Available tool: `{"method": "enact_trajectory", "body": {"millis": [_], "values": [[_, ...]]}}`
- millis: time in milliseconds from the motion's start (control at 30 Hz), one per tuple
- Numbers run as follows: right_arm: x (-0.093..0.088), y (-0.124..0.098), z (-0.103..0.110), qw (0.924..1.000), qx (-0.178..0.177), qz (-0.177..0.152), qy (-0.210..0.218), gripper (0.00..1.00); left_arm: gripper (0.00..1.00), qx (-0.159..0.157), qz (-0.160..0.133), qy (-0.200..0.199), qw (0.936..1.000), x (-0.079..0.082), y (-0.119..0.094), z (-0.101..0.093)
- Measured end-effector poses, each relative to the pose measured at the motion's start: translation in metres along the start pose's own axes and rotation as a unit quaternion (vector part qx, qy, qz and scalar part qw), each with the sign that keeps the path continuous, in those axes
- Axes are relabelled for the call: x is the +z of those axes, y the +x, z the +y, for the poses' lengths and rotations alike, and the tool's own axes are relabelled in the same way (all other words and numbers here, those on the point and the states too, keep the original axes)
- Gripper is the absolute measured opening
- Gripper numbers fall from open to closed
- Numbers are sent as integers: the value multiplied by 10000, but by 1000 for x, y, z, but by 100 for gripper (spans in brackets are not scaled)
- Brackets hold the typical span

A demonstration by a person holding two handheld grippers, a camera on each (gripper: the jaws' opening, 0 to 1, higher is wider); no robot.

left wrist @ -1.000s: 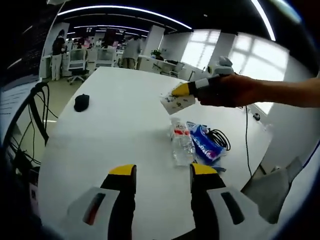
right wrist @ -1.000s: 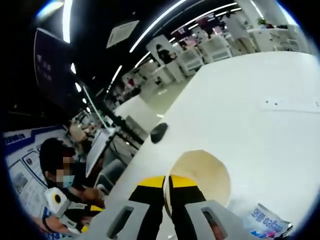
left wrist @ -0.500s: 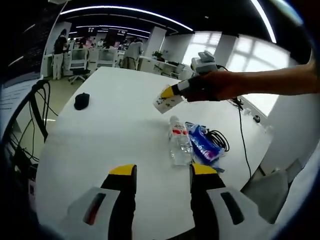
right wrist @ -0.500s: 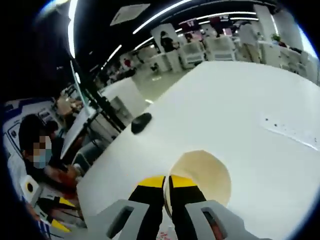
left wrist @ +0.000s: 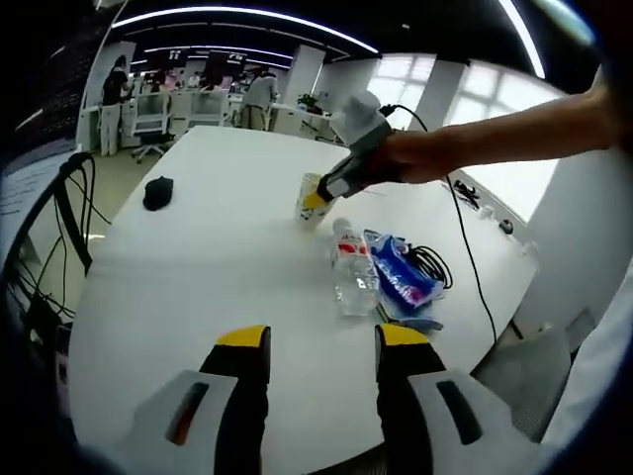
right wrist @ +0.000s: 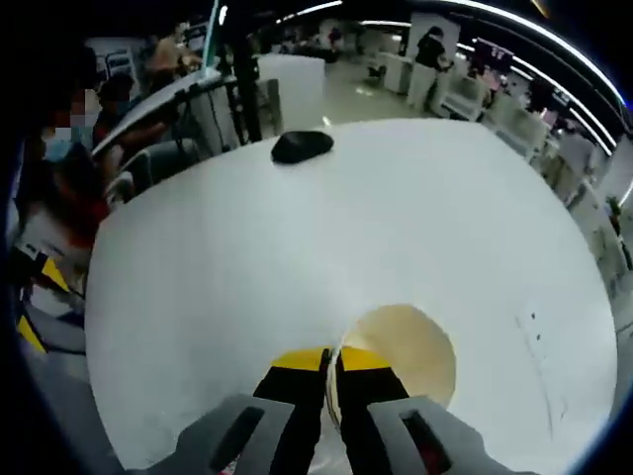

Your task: Arrange the tabletop items into an orderly group along one side of the table until the central work area is clear of visible clutter.

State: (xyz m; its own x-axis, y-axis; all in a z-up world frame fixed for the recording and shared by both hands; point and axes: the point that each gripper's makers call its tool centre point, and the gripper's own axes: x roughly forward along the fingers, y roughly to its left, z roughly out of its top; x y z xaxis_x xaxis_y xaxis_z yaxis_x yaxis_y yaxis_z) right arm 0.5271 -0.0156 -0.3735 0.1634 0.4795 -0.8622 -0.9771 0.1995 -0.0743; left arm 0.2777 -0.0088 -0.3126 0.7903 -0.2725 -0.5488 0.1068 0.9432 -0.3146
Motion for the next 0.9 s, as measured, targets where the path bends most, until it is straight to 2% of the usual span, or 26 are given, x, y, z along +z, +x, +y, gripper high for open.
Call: {"method": "enact_trajectory", "body": {"millis": [100,267,433,567,667,900], "values": [[0,-3,4,9999,50,-58,71,6,40,9,23,6,10000,-3,0,2],[-1,-5,-2,9997,27,-113,236,15,40,4,48,-1,10000,-7,-1,3],[0,-12,-2,9998,-7,-193,106,18,41,-11,62,13,10000,-8,-1,0],[7,-25,1,9989,6,-434,193,22,41,-28,63,41,10000,-6,-1,-3],[5,-26,-3,9984,6,-539,193,25,41,-40,59,78,9999,-6,-2,-5],[1,-54,-1,9958,-96,-834,368,29,40,-43,56,54,10000,-9,-6,-10]]}}
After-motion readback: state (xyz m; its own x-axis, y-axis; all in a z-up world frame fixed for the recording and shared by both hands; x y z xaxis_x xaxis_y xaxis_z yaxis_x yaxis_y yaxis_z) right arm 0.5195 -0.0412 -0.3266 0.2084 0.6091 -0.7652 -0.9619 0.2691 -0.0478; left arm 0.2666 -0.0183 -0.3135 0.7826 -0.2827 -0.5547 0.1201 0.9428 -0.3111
